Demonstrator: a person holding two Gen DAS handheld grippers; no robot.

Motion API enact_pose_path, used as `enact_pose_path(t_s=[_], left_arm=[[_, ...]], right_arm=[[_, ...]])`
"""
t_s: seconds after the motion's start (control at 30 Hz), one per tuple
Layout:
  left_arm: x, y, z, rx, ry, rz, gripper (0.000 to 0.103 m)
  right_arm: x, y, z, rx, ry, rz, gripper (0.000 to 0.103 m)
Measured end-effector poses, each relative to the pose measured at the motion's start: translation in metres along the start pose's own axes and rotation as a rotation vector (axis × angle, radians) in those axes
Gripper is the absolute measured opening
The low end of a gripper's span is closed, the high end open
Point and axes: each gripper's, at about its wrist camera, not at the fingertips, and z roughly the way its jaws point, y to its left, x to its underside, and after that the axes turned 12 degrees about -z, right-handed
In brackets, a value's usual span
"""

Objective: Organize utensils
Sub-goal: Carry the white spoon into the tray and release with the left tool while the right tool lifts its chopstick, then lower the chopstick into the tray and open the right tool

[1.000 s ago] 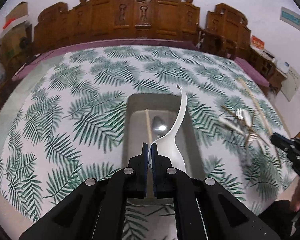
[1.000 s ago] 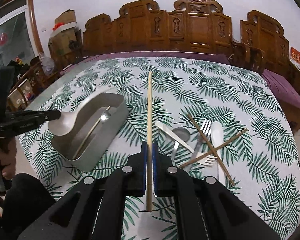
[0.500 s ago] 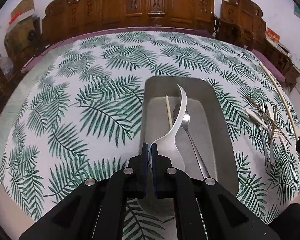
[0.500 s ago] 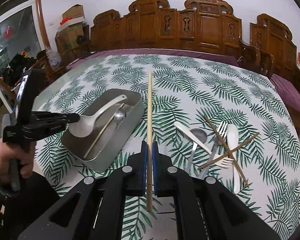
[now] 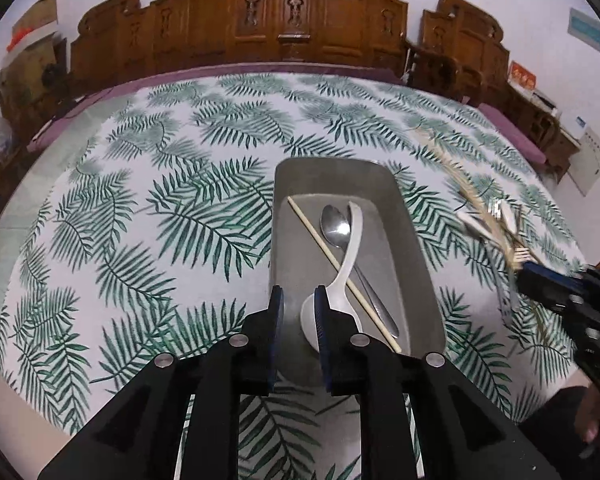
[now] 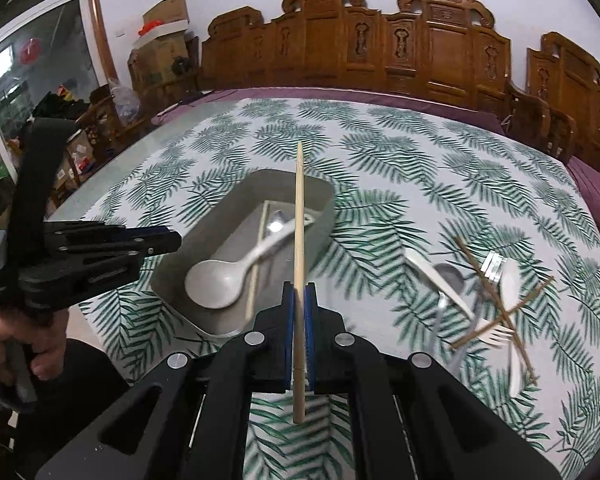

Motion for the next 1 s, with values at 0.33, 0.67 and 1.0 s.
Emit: enact_pose_path(t_s=[0.33,0.67,1.0], left_arm=[[0.003,0.015,-0.042,0.025,-0.059,0.028,0.015],[0.003,0.027,-0.060,0.044,-0.077,0.020,0.015],[0.003,0.025,-0.063,0.043,-0.079,0.020,0.015]], right_arm=[[-0.025,0.021,0.046,-0.065,0.061,0.036,0.006],[-0.035,0.030,0.093,-0.055,0.155,0.096,0.006],[-0.038,0.036,0.096,-0.106,0.122,0.103,0.007]])
